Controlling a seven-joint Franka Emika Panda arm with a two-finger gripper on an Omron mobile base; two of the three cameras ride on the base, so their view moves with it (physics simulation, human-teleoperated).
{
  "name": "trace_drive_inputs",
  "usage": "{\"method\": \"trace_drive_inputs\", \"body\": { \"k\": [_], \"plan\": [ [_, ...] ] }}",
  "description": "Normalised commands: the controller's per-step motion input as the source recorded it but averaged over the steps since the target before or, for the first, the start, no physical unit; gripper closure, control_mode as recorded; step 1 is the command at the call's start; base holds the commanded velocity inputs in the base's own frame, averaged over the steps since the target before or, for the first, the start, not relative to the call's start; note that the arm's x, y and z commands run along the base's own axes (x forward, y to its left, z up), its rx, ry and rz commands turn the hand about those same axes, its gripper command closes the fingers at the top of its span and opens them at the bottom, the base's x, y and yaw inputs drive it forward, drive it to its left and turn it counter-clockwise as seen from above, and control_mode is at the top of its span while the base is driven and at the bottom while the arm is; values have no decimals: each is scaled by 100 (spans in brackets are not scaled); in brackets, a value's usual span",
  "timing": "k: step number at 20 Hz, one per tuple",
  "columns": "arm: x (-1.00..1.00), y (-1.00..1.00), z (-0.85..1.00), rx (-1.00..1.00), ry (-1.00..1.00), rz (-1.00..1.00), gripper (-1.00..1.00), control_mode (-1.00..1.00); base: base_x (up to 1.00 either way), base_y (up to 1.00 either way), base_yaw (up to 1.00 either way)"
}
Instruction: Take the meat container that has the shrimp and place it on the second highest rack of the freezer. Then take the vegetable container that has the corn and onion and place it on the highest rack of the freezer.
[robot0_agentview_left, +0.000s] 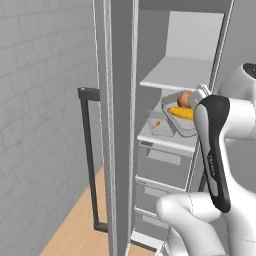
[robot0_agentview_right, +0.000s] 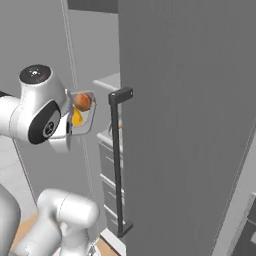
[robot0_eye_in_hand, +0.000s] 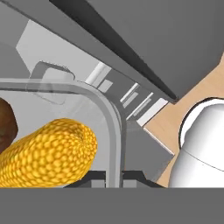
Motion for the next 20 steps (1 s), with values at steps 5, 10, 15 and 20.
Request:
{"method": "trace_drive_inputs", "body": {
  "k": [5,10,15,20],
  "plan": [
    [0,0,0,0,0,0,100,100,44,5,0],
    [66,-3,73,7,-10,-3,100,-100,10,-3,0],
    [100,-1,65,7,-5,-12,100,-100,0,0,0],
    [100,-7,-10,0,0,-21,100,-100,0,0,0]
  ]
}}
